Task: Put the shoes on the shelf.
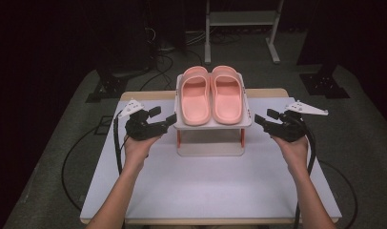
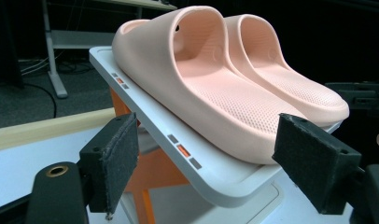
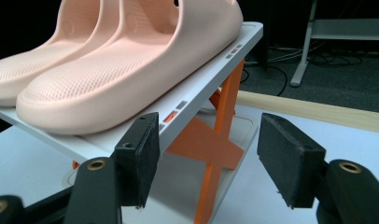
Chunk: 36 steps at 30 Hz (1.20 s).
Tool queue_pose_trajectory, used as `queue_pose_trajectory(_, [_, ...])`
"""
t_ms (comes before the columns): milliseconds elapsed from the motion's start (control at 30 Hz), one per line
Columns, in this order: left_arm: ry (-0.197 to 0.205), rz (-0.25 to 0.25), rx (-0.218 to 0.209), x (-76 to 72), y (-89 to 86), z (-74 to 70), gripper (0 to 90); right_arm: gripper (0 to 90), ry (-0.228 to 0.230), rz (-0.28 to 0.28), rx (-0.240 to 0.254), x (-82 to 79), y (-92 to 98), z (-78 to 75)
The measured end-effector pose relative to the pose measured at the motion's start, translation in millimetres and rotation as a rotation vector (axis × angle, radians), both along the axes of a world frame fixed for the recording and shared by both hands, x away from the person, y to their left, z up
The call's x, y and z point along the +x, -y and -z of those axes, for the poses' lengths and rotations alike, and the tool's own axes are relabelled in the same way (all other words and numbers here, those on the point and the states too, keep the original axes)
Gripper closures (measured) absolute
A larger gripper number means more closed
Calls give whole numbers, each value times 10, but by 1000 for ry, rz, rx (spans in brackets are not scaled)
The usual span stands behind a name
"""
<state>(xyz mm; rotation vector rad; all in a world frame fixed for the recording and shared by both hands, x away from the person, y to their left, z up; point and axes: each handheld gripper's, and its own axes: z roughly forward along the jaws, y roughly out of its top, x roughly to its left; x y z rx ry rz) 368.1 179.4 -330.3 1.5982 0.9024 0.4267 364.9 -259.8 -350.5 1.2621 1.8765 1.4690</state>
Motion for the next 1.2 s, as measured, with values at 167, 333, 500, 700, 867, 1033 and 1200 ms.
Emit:
queue_pose_trajectory(167, [-1, -9, 1, -45, -27, 59, 200, 379, 0, -2, -3, -37, 19, 48])
queue_pose_trajectory(333, [0, -9, 13, -73, -37, 96, 190, 367, 0, -1, -12, -70, 38, 79])
queue_pose_trajectory(500, [-9, -10, 10, -101, -54, 151, 178, 355, 5, -6, -11, -106, 81, 116])
queue_pose_trajectory(700, [-10, -4, 19, -141, -54, 212, 170, 333, 19, -11, -16, -168, 125, 178])
queue_pose_trajectory(867, [-5, -5, 15, -177, -63, 277, 159, 303, 20, -16, -10, -223, 157, 244])
queue_pose_trajectory(1033, [-12, -4, 17, -203, -61, 337, 144, 296, 27, -16, -10, -256, 174, 274])
queue_pose_trajectory(1200, [-11, -12, 17, -240, -90, 389, 128, 292, 27, -34, 7, -296, 207, 339])
